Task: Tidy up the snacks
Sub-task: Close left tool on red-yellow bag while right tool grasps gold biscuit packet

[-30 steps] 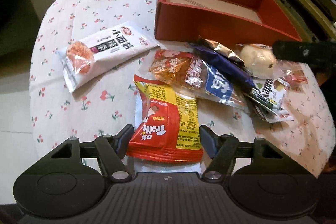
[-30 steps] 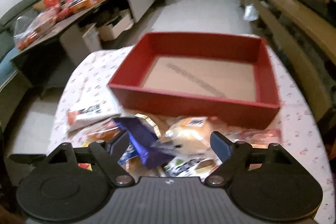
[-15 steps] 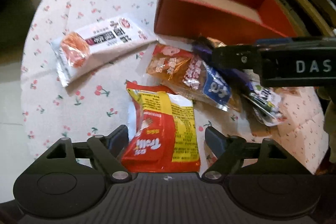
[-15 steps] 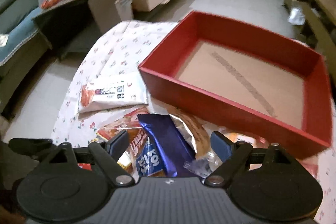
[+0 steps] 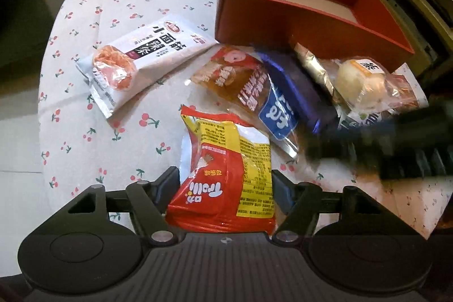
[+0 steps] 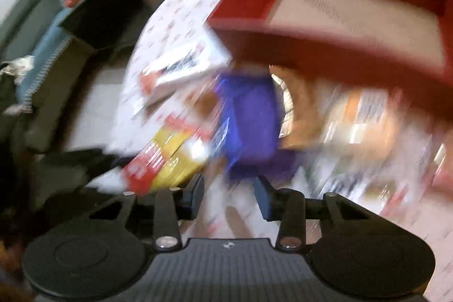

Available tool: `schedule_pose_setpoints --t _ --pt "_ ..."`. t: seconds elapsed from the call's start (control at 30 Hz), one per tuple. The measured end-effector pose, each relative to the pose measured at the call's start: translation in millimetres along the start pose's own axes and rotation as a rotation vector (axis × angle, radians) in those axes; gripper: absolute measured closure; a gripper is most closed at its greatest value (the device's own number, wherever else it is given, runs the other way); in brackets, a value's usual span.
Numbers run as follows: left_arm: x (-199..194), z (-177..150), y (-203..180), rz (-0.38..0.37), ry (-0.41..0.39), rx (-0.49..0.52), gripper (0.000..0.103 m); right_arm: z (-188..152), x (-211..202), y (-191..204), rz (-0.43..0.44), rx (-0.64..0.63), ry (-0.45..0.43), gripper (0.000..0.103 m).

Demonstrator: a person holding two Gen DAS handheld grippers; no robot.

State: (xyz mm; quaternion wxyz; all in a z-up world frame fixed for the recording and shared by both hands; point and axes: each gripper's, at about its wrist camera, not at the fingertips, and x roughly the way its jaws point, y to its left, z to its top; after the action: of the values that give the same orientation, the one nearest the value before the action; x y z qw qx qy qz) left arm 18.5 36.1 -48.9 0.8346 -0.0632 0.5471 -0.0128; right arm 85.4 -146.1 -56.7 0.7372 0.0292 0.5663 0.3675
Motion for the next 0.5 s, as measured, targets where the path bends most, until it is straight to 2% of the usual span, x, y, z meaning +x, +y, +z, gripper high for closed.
schedule_pose_setpoints --t 0.07,0.13,0.23,0.3,0.43,0.5 --pt "-0.9 -1.6 -1.8 0.004 0.001 0.013 0.028 -10.7 -5.0 1.0 -0.019 -0.008 0.004 0.046" --pt "-1.0 -0.3 -1.3 0.001 0.002 0.006 0.028 -10.3 -14.7 -3.5 -0.032 0.01 -0.035 0.046" --pt "0.3 2.8 -0.2 -0.002 0.0 -0.018 0.028 8.7 -29.0 -12.2 -0.093 0.048 -0.121 0.045" --pt "1.7 4.2 -0.1 0.006 -0.001 -0.023 0.029 27.6 -32.0 -15.6 -0.099 0.044 -0.147 0.045" --pt "4.2 6.4 -3.4 0.016 -0.002 -0.017 0.028 64.2 -19.3 -13.2 -0.117 -0.012 -0.144 0.045" --pt "5.4 6.7 -5.0 0.013 0.0 -0.012 0.026 72.3 -4.2 -16.6 -0.175 -0.034 -0.111 0.045"
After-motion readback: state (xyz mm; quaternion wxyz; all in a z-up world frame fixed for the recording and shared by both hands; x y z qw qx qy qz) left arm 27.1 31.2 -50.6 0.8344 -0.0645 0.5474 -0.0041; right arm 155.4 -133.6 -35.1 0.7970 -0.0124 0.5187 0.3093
